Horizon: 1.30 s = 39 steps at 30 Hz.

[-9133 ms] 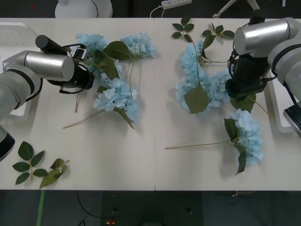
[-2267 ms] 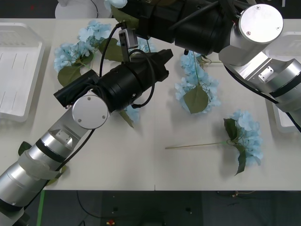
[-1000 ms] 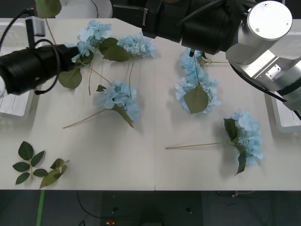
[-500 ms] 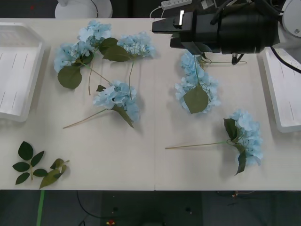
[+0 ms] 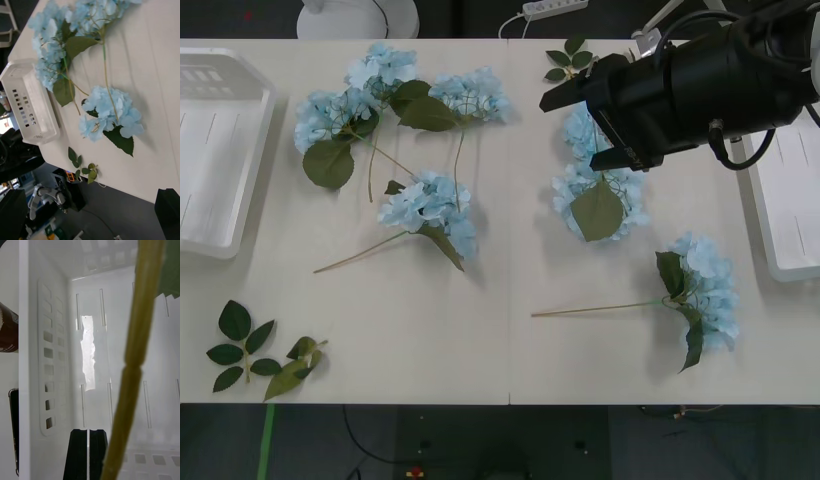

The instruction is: Place the red flowers into the right box and the blue flowers into the left box. If a person shows an open palm, hand one flower to the person first, then continue sorting.

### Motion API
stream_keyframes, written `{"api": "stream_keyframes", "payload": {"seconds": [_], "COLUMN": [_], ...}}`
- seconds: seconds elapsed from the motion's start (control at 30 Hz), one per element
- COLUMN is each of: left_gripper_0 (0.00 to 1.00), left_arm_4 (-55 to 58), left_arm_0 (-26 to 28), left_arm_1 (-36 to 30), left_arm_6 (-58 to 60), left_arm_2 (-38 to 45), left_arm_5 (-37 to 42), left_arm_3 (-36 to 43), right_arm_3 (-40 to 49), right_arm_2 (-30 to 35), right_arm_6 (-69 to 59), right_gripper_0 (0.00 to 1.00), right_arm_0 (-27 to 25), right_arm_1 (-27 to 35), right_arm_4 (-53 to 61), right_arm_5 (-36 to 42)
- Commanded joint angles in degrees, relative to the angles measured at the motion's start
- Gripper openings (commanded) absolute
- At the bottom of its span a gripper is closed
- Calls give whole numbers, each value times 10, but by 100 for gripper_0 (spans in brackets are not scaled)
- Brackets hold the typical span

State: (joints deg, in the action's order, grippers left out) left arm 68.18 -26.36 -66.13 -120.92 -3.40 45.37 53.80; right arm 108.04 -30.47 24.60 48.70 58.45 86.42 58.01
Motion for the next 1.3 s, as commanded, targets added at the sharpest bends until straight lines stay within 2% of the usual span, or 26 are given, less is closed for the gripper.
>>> {"api": "stream_keyframes", "payload": {"seconds": [0.03, 0.07, 0.13, 0.2, 0.3, 0.43, 0.47, 0.67, 0.8, 0.93, 1.07, 1.3], "left_gripper_0": [19, 39, 73, 88, 99, 100, 100, 100, 100, 100, 100, 100], "left_arm_4": [-10, -8, -1, 2, 9, 32, 75, 216, 271, 262, 253, 180], "left_arm_0": [-13, -7, 9, 22, 25, 32, 40, 57, 53, 19, -39, -125], "left_arm_1": [-20, -19, -19, -18, -14, -20, -26, -37, -31, -8, 22, 112], "left_arm_6": [-1, 0, 0, 0, 1, 1, 1, 15, 29, 76, 225, 414], "left_arm_2": [9, 10, 13, 13, 13, 36, 59, 109, 108, 88, 38, -33], "left_arm_5": [-16, -30, -65, -93, -104, -82, -49, 64, 77, 77, 76, 76], "left_arm_3": [-3, -4, -3, -1, 3, 22, 39, 94, 95, 96, 95, 96], "right_arm_3": [48, 53, 60, 68, 86, 111, 124, 126, 101, 85, 65, 35], "right_arm_2": [2, 3, 3, 3, 8, 17, 17, 16, 16, -1, -47, -54], "right_arm_6": [-244, -282, -344, -395, -483, -558, -581, -591, -583, -549, -537, -539], "right_gripper_0": [100, 100, 100, 100, 100, 100, 100, 100, 100, 100, 100, 100], "right_arm_0": [-23, -27, -37, -50, -80, -117, -132, -177, -184, -187, -188, -215], "right_arm_1": [25, 25, 24, 24, 23, 24, 23, 1, -24, -31, -39, -69], "right_arm_4": [-62, -73, -89, -104, -143, -202, -232, -280, -293, -305, -346, -375], "right_arm_5": [66, 85, 111, 127, 130, 137, 146, 155, 184, 198, 189, 162]}}
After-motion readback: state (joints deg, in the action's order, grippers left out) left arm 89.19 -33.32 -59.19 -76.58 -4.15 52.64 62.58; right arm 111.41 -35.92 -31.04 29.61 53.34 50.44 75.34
